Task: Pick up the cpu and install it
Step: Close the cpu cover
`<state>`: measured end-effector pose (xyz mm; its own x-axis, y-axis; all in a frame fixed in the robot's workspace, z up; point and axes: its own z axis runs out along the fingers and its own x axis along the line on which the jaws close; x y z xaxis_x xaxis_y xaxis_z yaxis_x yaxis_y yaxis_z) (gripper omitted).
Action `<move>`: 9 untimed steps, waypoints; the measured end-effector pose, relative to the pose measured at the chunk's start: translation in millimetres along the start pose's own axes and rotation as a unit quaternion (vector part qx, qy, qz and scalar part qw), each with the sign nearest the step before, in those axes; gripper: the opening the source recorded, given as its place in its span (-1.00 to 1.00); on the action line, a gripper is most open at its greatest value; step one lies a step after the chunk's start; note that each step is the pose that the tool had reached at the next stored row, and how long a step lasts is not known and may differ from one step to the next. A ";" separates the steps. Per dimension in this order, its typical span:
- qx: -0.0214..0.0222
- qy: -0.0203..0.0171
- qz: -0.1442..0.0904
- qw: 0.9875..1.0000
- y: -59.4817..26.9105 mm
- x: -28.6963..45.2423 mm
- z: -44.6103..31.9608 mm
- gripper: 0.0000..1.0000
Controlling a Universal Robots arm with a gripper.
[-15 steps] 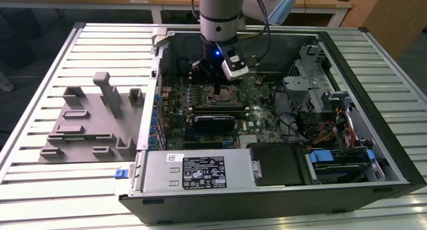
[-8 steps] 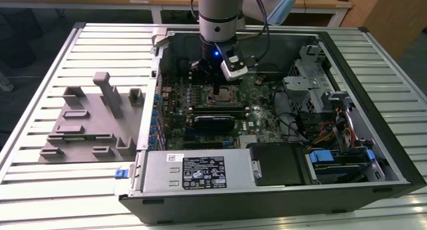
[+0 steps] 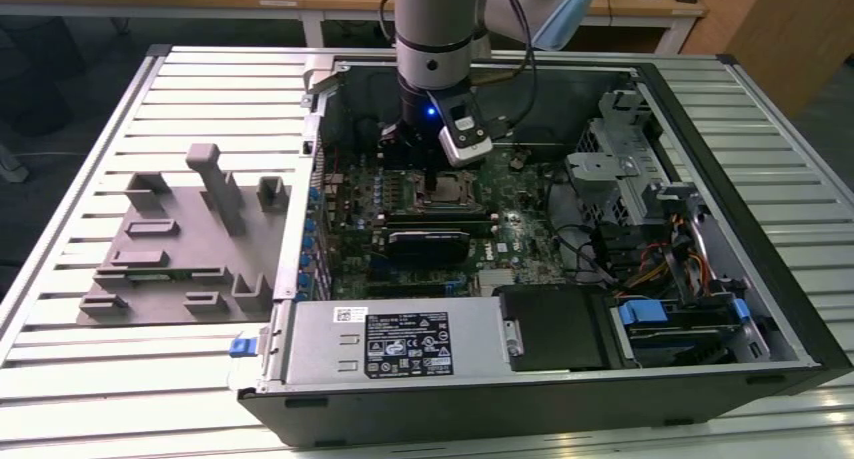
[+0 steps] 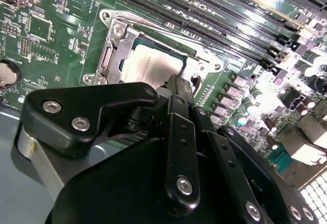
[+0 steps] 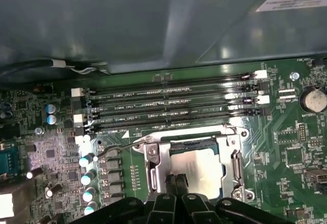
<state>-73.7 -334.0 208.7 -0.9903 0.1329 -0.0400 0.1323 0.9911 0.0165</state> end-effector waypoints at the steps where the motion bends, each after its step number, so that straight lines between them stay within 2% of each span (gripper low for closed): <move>1: 0.000 0.000 0.000 1.000 -0.1 0.4 0.4 -0.79; 6: -0.001 0.000 0.000 1.000 -0.5 3.3 2.0 -0.79; 9: -0.009 0.001 -0.001 1.000 -0.6 3.9 3.3 -0.79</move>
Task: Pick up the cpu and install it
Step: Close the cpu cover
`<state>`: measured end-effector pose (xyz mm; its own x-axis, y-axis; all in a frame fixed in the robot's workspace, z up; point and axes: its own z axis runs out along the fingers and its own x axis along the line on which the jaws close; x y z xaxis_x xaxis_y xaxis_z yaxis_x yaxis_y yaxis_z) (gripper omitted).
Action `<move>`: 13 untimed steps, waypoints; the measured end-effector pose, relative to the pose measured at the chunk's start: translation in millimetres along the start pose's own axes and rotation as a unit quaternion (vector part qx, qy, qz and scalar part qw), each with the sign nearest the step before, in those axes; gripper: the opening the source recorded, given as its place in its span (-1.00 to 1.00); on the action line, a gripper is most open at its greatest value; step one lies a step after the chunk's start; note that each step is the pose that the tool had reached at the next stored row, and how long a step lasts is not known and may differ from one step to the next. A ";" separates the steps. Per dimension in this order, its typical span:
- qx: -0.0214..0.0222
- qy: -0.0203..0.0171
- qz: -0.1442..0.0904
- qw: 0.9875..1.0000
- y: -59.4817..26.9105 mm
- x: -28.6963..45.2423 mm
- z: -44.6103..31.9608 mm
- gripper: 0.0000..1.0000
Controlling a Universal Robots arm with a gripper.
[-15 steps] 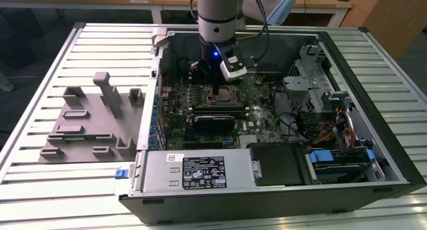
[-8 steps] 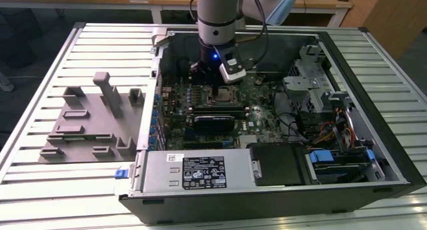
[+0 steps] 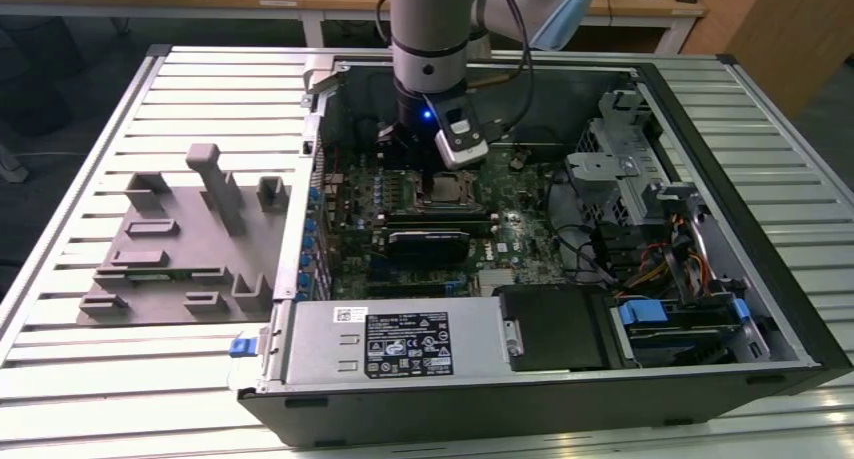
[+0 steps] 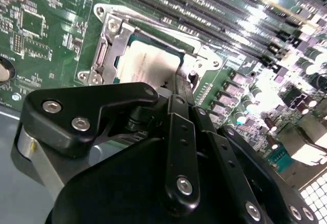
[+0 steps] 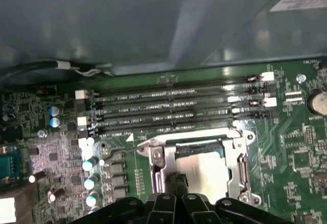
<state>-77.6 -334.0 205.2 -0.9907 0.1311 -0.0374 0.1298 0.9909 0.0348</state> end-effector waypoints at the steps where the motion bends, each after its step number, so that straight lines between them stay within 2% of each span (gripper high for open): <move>1: -0.002 0.000 0.000 1.000 -0.1 0.3 0.3 -0.79; 5: -0.003 0.001 -0.003 1.000 -0.2 1.5 0.8 -0.79; 10: -0.004 0.002 -0.038 0.999 -0.3 1.7 1.5 -0.79; 13: -0.005 0.002 -0.043 0.999 -0.5 2.3 2.4 -0.79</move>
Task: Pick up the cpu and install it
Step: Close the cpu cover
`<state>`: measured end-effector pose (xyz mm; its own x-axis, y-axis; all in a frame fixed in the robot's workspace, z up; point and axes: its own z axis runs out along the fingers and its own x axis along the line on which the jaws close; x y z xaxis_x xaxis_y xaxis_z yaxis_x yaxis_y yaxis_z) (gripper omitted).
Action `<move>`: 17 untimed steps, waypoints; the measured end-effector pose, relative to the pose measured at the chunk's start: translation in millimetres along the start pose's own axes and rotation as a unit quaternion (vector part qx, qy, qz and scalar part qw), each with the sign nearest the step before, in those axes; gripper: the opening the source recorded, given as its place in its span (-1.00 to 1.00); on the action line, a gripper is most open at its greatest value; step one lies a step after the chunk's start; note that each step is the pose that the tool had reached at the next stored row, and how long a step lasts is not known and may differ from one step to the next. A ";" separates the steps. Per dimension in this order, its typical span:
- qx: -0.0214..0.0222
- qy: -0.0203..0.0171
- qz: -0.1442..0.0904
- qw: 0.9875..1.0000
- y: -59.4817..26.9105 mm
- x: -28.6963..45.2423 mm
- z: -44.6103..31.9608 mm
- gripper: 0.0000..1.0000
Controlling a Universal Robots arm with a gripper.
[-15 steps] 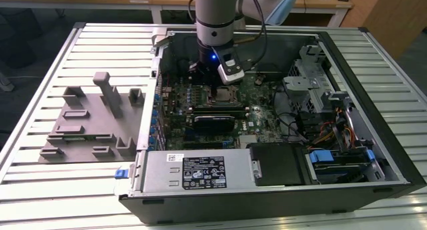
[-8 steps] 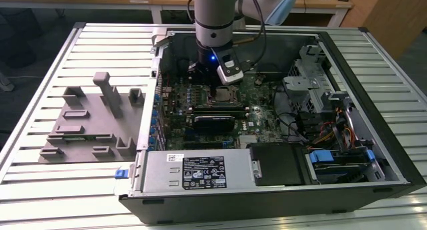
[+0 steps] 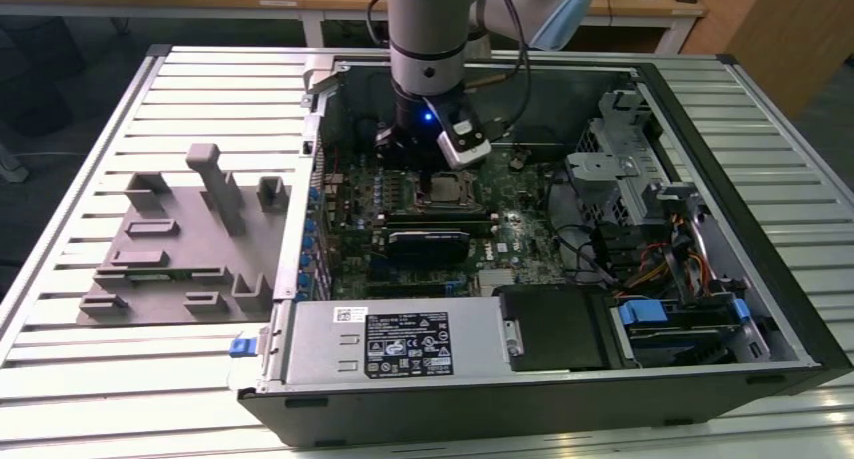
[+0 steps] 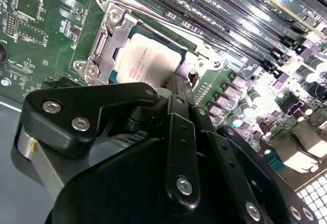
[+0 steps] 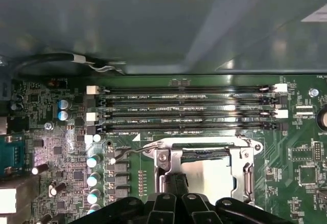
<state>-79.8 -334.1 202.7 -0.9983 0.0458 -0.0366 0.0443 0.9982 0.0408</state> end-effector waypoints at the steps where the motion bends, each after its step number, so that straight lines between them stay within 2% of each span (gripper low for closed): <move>1: 0.000 0.000 0.000 1.000 0.0 0.5 0.4 -0.79; 17: -0.001 0.000 -0.001 1.000 -0.3 0.3 1.7 -0.79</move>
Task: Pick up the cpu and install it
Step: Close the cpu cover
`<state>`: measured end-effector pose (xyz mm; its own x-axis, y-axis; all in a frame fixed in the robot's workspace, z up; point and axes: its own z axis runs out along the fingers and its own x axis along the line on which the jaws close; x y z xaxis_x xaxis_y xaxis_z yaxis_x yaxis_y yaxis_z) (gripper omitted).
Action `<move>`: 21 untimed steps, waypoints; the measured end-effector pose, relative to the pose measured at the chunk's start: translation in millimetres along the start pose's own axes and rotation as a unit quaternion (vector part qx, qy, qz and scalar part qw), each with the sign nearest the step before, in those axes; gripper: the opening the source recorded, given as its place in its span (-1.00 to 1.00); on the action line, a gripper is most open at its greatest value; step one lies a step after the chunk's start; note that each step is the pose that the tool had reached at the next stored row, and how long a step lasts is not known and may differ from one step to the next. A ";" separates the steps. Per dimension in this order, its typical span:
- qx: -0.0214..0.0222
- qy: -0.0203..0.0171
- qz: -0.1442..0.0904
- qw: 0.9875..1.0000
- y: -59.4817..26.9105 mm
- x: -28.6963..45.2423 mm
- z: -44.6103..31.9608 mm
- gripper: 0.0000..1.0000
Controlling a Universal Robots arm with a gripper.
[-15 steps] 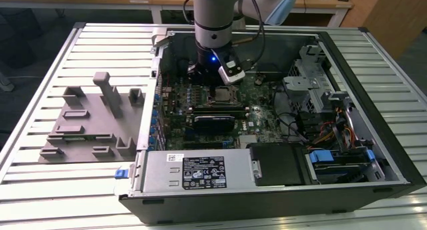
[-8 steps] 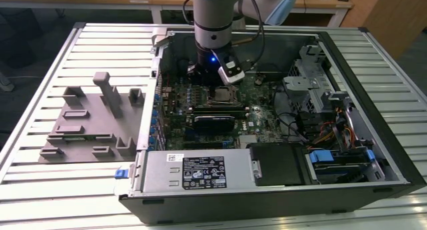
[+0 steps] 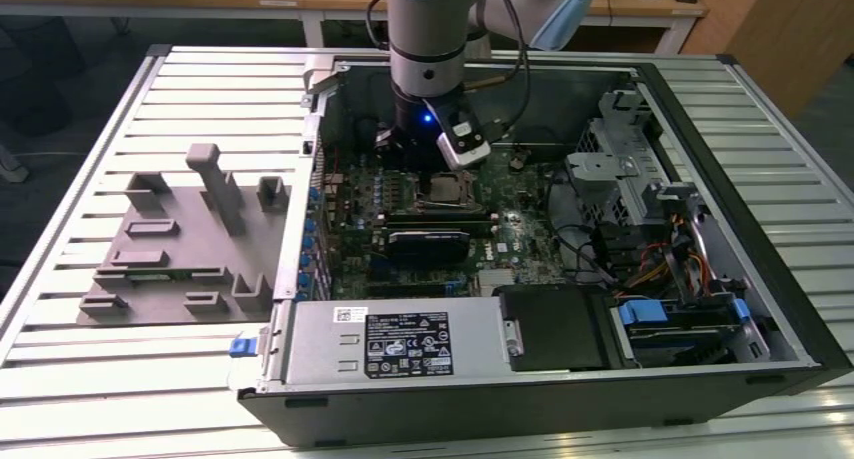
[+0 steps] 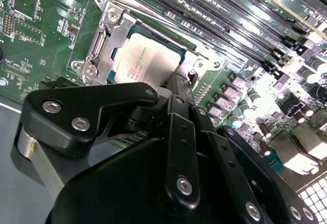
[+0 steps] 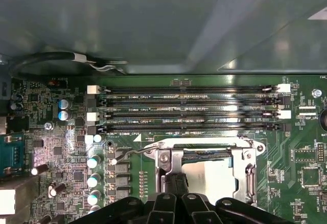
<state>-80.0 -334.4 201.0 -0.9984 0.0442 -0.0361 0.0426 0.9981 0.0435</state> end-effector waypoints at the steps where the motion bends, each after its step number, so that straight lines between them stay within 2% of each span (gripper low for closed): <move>1: 0.000 0.000 0.000 1.000 0.0 -0.1 -0.1 -0.79; 8: -0.001 0.000 0.000 1.000 0.2 -0.8 -2.4 -0.79; 21: -0.002 0.001 0.000 1.000 -0.2 2.7 0.2 -0.79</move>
<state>-82.7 -334.4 200.6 -0.9984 0.0443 -0.0350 0.0426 0.9979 0.0478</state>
